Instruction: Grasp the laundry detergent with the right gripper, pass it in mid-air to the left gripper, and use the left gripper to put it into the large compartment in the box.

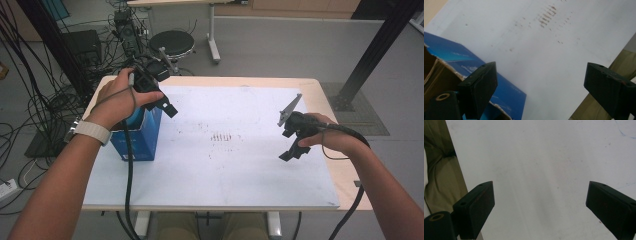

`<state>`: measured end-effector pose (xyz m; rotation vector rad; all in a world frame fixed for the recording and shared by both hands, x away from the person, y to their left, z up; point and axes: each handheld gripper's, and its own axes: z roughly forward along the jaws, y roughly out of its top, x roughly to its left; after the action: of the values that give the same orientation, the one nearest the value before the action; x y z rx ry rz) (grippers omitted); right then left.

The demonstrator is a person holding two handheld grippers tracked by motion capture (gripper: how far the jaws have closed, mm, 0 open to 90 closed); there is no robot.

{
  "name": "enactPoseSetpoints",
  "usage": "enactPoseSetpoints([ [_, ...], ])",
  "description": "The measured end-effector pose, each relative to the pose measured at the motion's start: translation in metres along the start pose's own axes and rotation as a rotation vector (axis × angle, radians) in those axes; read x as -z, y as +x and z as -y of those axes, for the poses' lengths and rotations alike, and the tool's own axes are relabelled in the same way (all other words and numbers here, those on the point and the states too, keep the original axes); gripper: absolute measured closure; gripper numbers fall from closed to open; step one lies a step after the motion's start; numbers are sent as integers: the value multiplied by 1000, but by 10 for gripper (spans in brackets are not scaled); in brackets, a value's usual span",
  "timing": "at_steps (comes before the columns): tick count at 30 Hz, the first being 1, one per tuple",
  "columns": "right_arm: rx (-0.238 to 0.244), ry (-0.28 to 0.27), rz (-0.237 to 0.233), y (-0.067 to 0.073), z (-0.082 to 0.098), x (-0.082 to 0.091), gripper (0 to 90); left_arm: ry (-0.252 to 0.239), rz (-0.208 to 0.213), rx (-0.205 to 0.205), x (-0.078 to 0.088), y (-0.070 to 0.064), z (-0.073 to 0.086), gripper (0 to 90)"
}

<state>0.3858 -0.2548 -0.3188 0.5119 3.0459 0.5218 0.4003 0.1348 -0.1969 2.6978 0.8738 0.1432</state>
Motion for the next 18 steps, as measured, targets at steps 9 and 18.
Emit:
enactPoseSetpoints([
  [9, -6, -1, -4, 0, 0, -2, 85, 16, 29, -93, -6, -19, -4, 117],
  [18, -10, 3, -4, -1, 0, -3, 85, 45, 52, -204, -12, -38, -8, 116],
])
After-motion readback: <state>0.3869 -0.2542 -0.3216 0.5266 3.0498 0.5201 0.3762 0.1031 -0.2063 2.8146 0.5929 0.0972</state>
